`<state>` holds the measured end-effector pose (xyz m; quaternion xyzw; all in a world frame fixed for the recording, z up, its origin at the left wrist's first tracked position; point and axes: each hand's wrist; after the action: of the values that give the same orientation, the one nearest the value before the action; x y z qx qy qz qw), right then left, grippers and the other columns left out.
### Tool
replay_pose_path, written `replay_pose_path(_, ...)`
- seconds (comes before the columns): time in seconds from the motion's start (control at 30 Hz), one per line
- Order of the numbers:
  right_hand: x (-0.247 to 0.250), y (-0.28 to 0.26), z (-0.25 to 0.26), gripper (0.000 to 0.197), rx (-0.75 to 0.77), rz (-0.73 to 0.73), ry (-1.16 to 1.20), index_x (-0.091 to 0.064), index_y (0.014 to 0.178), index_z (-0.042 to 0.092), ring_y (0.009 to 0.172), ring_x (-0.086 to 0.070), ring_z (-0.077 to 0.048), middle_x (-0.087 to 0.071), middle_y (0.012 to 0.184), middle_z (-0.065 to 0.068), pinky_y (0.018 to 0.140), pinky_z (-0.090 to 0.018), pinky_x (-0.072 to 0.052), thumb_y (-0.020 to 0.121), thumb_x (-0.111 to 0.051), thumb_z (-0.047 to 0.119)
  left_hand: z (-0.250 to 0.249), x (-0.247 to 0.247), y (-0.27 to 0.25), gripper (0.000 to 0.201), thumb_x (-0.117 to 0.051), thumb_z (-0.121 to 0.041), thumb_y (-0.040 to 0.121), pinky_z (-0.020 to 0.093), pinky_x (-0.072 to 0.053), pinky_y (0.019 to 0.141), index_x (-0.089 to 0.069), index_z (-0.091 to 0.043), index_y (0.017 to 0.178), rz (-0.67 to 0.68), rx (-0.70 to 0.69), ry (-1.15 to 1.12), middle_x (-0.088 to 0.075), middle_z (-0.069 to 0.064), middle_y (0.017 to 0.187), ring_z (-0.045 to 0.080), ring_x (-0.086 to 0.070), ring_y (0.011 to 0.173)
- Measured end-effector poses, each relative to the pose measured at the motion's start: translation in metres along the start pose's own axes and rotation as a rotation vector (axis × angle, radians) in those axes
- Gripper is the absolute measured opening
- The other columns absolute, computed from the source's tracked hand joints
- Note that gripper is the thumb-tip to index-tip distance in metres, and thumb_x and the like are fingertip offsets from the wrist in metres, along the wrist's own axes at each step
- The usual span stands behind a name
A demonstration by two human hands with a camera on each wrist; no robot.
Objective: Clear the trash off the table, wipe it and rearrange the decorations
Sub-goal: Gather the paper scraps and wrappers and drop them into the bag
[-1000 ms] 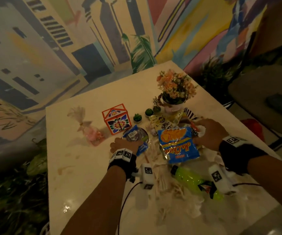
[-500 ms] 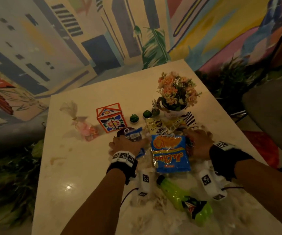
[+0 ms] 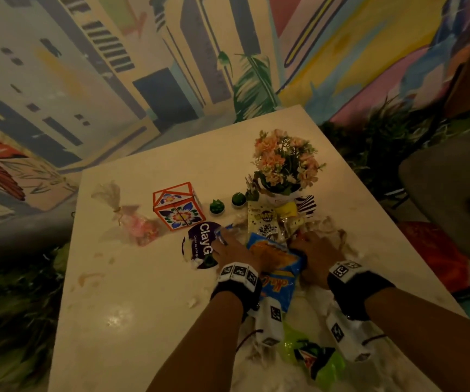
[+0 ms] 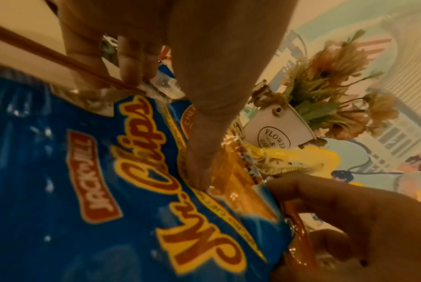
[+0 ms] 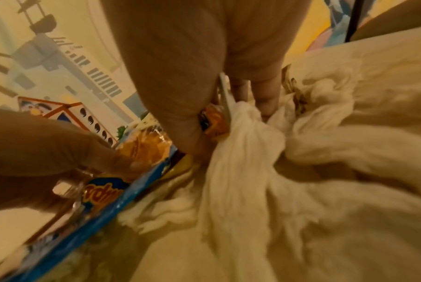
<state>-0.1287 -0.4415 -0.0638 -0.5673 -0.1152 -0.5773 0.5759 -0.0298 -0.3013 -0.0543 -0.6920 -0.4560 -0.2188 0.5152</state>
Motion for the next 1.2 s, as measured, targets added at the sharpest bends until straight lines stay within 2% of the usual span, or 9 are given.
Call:
replay_pose_path(0.17,0.003,0.005,-0.005,0.032,-0.012,-0.096,0.26,-0.066,0.099,0.023,0.105,-0.057,-0.028,-0.059,0.112,-0.005,0.087,-0.028,-0.045,0.07,-0.076,0.03,0.006,0.002,0.012,0.108,-0.082,-0.034,0.069,0.052,-0.034,0.108,-0.01,-0.022,0.148,0.039,0.005,0.016,-0.005,0.015,0.154,0.041,-0.018,0.14)
replay_pose_path(0.3,0.011,0.002,-0.004,0.034,-0.044,-0.12,0.33,-0.063,0.094,0.02,0.099,-0.054,-0.023,-0.055,0.108,-0.004,0.081,-0.024,-0.041,0.065,-0.081,0.02,0.006,0.019,0.02,0.137,-0.089,-0.037,0.057,0.059,-0.028,0.11,0.015,-0.035,0.148,0.093,-0.034,0.124,0.009,0.014,0.156,0.045,-0.007,0.141)
replay_pose_path(0.43,0.017,0.005,0.002,0.025,-0.1,-0.138,0.44,-0.054,0.079,0.021,0.077,-0.047,-0.014,-0.052,0.095,0.0,0.057,-0.022,-0.034,0.071,-0.077,0.019,0.008,0.034,0.029,0.15,-0.093,-0.046,0.044,0.065,-0.021,0.11,0.018,-0.039,0.146,0.202,-0.148,0.309,0.012,0.006,0.159,0.042,0.004,0.144)
replay_pose_path(0.57,0.019,0.007,0.012,0.045,-0.167,-0.225,0.587,-0.048,0.101,0.014,0.081,-0.05,-0.019,-0.053,0.097,-0.004,0.061,-0.025,-0.036,0.069,-0.078,0.008,0.01,0.032,0.031,0.143,-0.091,-0.037,0.053,0.056,-0.021,0.114,0.016,-0.031,0.148,0.152,-0.175,0.238,-0.002,0.008,0.159,0.04,-0.008,0.144)
replay_pose_path(0.7,0.022,0.01,0.022,0.089,-0.223,-0.191,0.71,-0.033,0.138,0.014,0.104,-0.054,-0.028,-0.053,0.123,-0.012,0.076,-0.027,-0.041,0.064,-0.083,0.004,0.014,0.022,0.029,0.117,-0.077,-0.029,0.074,0.05,-0.046,0.096,0.015,-0.039,0.146,0.034,-0.168,-0.082,-0.048,0.015,0.136,0.036,-0.052,0.118)
replay_pose_path(0.9,0.023,0.011,0.03,0.061,-0.206,-0.178,0.657,-0.057,0.124,0.008,0.105,-0.06,-0.03,-0.062,0.121,-0.013,0.091,-0.036,-0.049,0.069,-0.082,0.017,0.014,0.027,0.021,0.077,-0.07,-0.019,0.083,0.035,-0.044,0.097,-0.027,-0.012,0.146,0.126,-0.136,-0.319,-0.042,0.009,0.144,0.029,-0.046,0.126)
replay_pose_path(1.0,0.028,0.007,0.033,0.056,-0.18,-0.174,0.674,-0.057,0.124,0.008,0.109,-0.058,-0.031,-0.061,0.12,-0.009,0.095,-0.037,-0.047,0.073,-0.078,0.018,0.018,0.034,0.023,0.061,-0.077,-0.022,0.076,0.033,-0.05,0.085,-0.051,0.0,0.126,0.161,-0.186,-0.289,-0.059,0.007,0.124,0.028,-0.057,0.11)
replay_pose_path(1.07,0.032,0.002,0.034,0.049,-0.165,-0.181,0.711,-0.056,0.123,0.008,0.111,-0.057,-0.031,-0.058,0.108,-0.005,0.087,-0.032,-0.044,0.077,-0.075,0.014,0.024,0.039,0.023,0.044,-0.079,-0.019,0.072,0.027,-0.049,0.063,-0.062,0.0,0.108,0.182,-0.214,-0.316,-0.067,0.005,0.091,0.02,-0.062,0.078)
replay_pose_path(1.2,0.044,-0.004,0.033,0.05,-0.129,-0.214,0.748,-0.056,0.122,0.01,0.092,-0.055,-0.023,-0.06,0.108,-0.009,0.075,-0.03,-0.041,0.076,-0.072,0.002,0.041,0.054,0.02,0.02,-0.079,-0.012,0.073,0.019,-0.044,0.046,-0.061,-0.012,0.063,0.143,-0.307,-0.357,-0.058,-0.001,0.056,0.007,-0.052,0.048)
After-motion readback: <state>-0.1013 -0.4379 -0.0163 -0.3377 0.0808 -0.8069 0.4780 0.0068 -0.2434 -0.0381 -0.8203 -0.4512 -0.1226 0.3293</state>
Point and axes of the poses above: each hand's wrist, its own y-axis towards the middle knuckle, its own x-axis out of the back of the hand, z = x × y
